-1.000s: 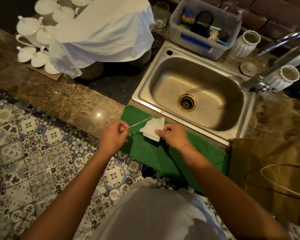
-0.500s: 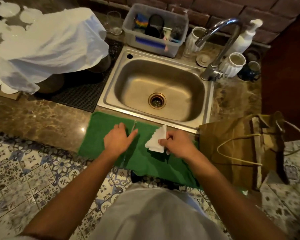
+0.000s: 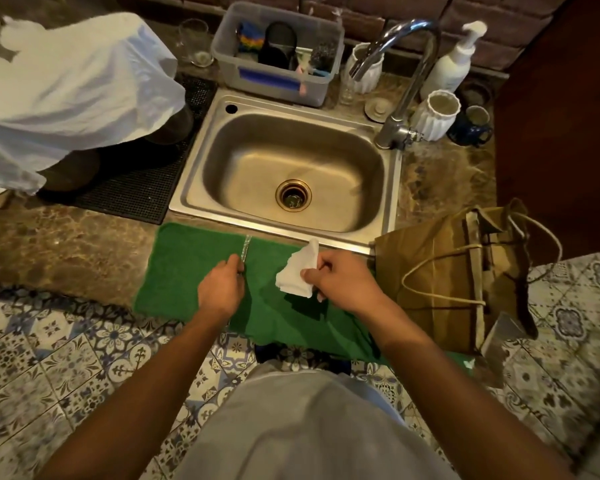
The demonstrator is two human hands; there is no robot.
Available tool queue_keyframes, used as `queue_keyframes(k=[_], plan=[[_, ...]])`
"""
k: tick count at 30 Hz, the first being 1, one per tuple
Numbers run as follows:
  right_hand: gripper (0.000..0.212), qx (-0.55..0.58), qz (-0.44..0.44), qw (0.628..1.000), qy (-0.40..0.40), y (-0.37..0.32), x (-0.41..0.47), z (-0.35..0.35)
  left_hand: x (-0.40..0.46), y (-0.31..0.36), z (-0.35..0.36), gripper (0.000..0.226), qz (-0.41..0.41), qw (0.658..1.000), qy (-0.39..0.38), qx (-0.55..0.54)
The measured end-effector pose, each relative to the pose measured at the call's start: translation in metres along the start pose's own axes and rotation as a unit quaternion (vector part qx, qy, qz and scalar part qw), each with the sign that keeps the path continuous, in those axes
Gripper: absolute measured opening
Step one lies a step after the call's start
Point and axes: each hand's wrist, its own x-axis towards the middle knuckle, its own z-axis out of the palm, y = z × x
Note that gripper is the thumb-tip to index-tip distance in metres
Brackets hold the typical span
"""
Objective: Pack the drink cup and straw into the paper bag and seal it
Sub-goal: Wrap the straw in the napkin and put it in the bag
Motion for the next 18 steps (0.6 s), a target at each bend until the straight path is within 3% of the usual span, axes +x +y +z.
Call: queue_keyframes(k=[7,12,18], plan=[[0.027,0.014,-0.038,0.999,0.008,0.003,-0.018,-0.011,-0.002,-0.001,-0.002,0.029,-0.055,0.998,0.012,0.002],[0.021,0.041,-0.059,0.997,0.018,0.005,-0.035,-0.02,0.0,0.003,-0.009,0.021,-0.072,0.997,0.006,0.014],[0.021,0.053,-0.121,0.99,0.039,0.0,-0.063,-0.044,-0.005,0.007,-0.018,0.024,-0.049,0.998,0.049,-0.014]])
